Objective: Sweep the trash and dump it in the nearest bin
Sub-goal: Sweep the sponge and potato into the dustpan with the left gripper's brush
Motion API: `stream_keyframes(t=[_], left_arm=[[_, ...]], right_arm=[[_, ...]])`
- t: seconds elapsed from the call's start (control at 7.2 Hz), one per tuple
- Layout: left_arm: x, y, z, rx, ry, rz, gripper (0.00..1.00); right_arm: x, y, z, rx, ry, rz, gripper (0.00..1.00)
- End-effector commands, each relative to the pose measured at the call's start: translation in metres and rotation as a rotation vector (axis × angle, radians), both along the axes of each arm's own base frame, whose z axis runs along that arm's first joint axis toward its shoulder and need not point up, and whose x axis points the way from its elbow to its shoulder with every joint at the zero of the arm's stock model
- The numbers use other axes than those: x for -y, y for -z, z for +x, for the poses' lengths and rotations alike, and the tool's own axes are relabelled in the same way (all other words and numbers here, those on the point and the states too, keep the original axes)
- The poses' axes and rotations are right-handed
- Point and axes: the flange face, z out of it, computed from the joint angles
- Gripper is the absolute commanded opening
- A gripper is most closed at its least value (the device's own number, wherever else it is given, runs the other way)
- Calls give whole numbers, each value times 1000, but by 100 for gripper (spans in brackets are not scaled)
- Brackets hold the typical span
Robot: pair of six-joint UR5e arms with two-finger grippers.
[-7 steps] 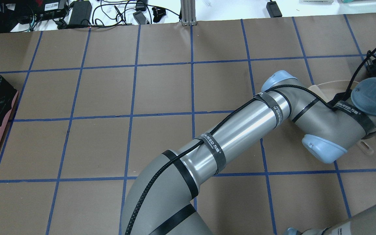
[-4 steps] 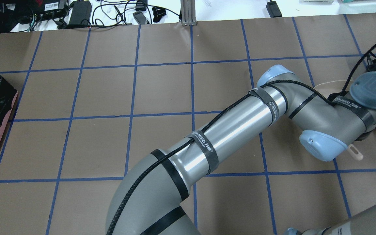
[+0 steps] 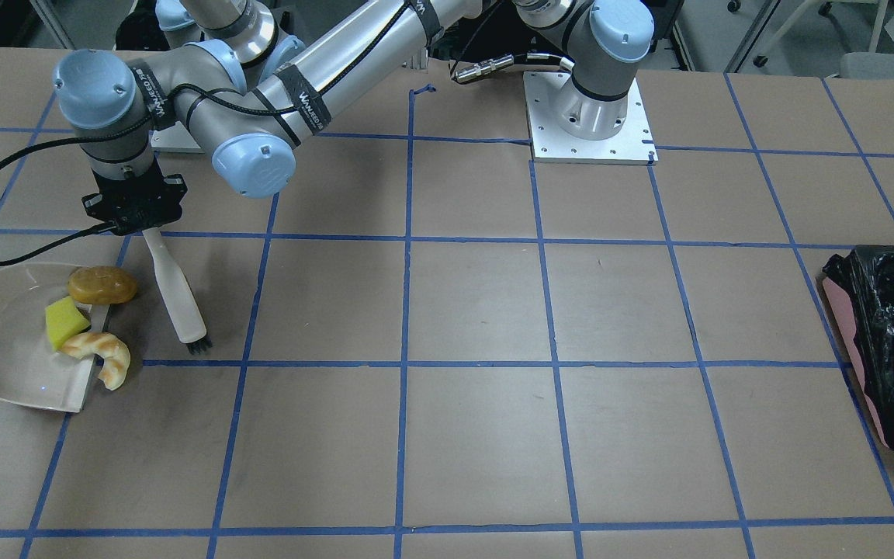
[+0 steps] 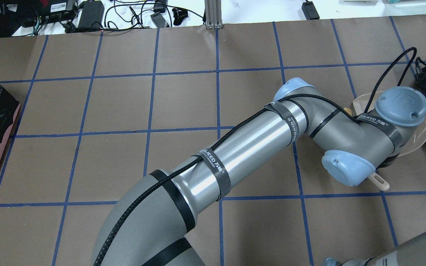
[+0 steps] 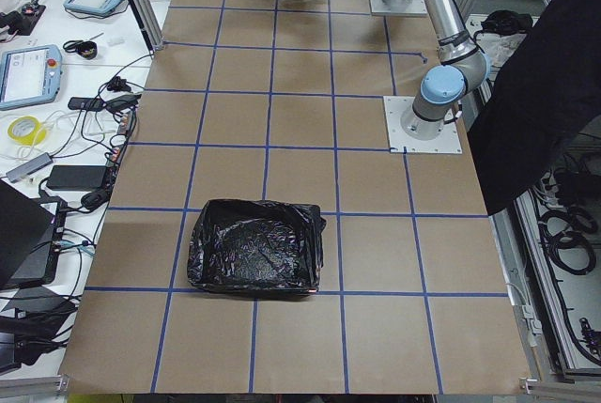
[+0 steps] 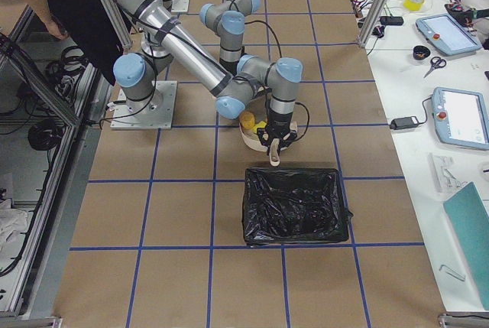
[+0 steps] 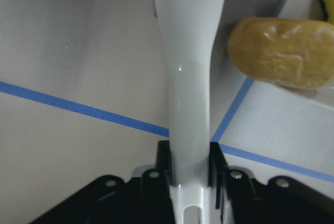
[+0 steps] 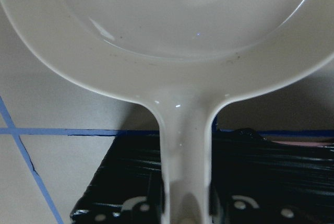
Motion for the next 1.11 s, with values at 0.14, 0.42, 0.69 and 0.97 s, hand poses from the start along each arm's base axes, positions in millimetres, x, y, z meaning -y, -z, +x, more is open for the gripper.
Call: stream_keyframes(t=[0.14, 0.42, 0.69, 0.97], left_arm=[[-7, 5, -11, -50, -160, 76, 0], [-15, 13, -17, -50, -196, 115, 0], [-31, 7, -29, -64, -202, 133, 0], [-30, -7, -41, -92, -236, 128, 0]], right_arm=[[1, 5, 2, 24, -3, -6, 0], [3, 9, 1, 32, -5, -4, 0], [2, 11, 0, 34, -2, -2, 0], [2, 10, 1, 33, -3, -3, 0]])
